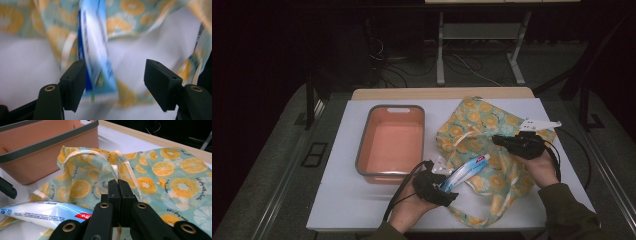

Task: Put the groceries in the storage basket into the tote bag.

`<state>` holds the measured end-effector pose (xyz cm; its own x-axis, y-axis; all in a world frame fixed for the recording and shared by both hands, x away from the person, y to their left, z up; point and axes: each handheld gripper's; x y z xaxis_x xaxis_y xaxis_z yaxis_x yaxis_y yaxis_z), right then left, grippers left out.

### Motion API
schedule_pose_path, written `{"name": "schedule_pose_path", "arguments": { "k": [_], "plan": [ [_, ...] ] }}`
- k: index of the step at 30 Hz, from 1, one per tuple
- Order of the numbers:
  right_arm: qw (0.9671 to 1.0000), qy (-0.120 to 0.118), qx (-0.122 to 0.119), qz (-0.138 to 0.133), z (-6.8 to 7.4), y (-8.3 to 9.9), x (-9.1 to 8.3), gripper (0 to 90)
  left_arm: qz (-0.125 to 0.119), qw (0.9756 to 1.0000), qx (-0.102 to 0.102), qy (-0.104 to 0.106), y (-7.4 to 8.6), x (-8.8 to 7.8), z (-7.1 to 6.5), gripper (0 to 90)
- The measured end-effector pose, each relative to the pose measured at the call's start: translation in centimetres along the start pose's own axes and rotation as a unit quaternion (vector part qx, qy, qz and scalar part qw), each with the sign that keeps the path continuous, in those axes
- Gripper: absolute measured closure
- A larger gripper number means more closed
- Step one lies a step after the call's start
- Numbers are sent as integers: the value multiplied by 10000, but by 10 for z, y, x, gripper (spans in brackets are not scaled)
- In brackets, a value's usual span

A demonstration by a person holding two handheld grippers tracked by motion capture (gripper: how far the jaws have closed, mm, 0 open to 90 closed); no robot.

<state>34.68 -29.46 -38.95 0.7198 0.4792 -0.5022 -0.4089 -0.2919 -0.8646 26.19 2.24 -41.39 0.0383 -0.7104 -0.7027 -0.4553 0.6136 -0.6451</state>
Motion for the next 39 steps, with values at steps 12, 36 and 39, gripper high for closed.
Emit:
{"name": "schedule_pose_path", "arguments": {
  "k": [12,36,39],
  "plan": [
    [10000,2,10,9,-1,1,0,895,-41,9998,165,-90,14,-2,11,629],
    [10000,-19,-9,-6,2,-1,1,896,-299,9988,268,-281,-14,3,9,892],
    [10000,-42,-7,-41,3,-2,1,896,-333,9988,275,-248,-21,8,9,892]
  ]
}}
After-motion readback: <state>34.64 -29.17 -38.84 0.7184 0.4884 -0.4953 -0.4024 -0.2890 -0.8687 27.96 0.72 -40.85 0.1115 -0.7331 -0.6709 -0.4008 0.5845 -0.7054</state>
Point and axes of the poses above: each handheld gripper's, and its own axes: x roughly forward along the jaws, y roughly out of its underside, z roughly to its left, and after that the axes turned 14 degrees about y, right-handed
